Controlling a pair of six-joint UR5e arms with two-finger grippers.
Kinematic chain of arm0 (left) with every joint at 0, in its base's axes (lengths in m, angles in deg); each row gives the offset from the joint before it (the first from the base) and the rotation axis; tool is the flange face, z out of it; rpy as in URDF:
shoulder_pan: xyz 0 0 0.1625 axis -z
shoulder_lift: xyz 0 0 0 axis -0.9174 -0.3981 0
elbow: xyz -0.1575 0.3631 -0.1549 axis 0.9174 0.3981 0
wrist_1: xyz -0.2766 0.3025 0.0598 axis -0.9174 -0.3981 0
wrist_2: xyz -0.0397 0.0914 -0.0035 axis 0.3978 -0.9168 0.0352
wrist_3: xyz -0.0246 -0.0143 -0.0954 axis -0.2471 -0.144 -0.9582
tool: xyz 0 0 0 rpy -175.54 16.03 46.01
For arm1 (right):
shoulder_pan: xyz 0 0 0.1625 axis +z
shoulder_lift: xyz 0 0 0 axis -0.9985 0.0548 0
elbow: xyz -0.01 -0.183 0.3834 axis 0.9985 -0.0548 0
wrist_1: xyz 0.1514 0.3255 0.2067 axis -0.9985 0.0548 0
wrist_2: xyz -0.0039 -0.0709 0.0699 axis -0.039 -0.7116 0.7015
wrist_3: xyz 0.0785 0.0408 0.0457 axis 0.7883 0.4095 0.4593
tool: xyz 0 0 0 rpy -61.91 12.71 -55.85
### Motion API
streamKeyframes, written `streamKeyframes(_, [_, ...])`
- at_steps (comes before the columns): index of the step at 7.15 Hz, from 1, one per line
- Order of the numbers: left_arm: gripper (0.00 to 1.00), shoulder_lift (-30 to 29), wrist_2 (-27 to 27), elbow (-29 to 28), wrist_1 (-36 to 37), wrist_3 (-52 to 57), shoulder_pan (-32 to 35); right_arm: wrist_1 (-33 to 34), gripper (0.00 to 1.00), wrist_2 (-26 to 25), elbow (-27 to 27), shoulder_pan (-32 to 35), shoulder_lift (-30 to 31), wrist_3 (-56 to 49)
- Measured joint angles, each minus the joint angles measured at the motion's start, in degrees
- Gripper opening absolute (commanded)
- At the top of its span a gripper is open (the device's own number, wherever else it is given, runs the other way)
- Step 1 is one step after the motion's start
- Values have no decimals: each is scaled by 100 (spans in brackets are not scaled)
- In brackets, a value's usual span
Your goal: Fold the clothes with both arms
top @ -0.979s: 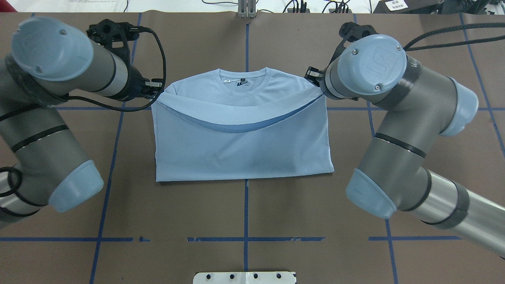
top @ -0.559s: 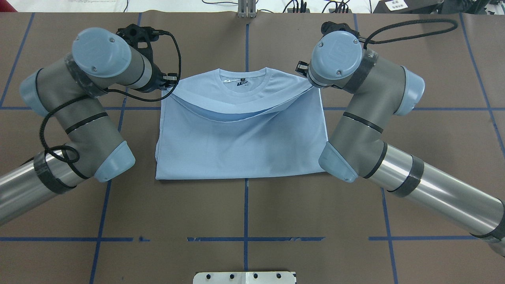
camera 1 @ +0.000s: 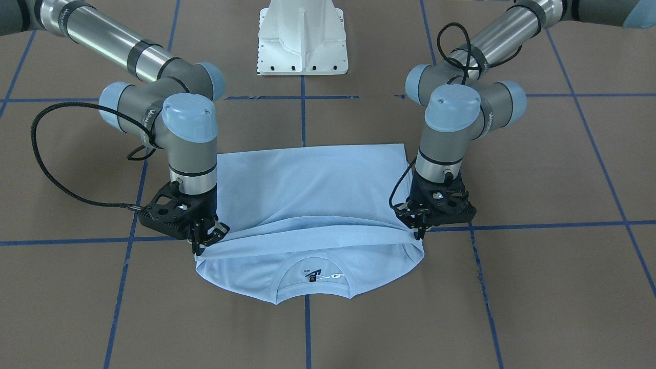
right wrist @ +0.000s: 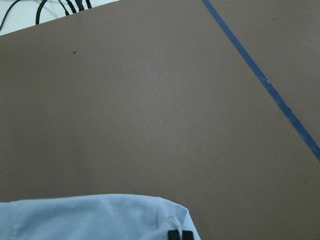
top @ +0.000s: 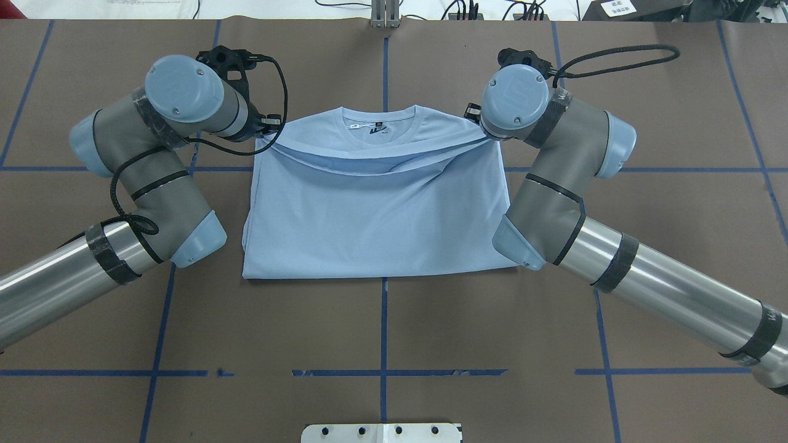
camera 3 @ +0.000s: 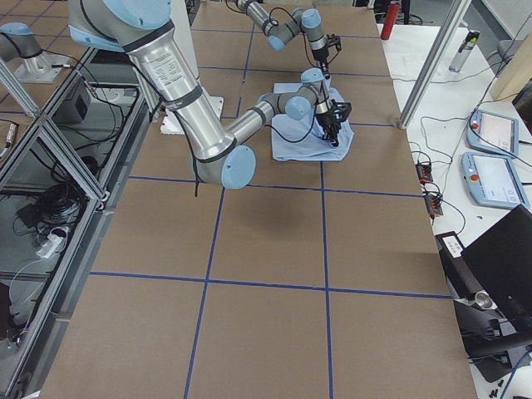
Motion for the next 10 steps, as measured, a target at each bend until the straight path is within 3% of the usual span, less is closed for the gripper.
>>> streamKeyframes(2, [0,-30,-3,-60,-8,96,62,-11,0,0,-30,54,7,-78])
streamKeyframes(3, [0,-37,-3,-101,-8,106,69,-11,11,1,-41,54,10,-88])
streamKeyframes(4, [47,-40,-3,-129,-9,108,72,-12,99,0,-56,52,9,-95])
streamKeyframes(5, [99,-41,-1,-138,-16,111,73,-10,100,-1,-67,39,4,-175])
streamKeyframes(8, [100,195,51,145,-404,536,55,-198,100,242,3,132,28,-1149])
streamKeyframes(10, [100,910,331,1149,-517,459,-181,-601,100,740,43,293,181,-1635])
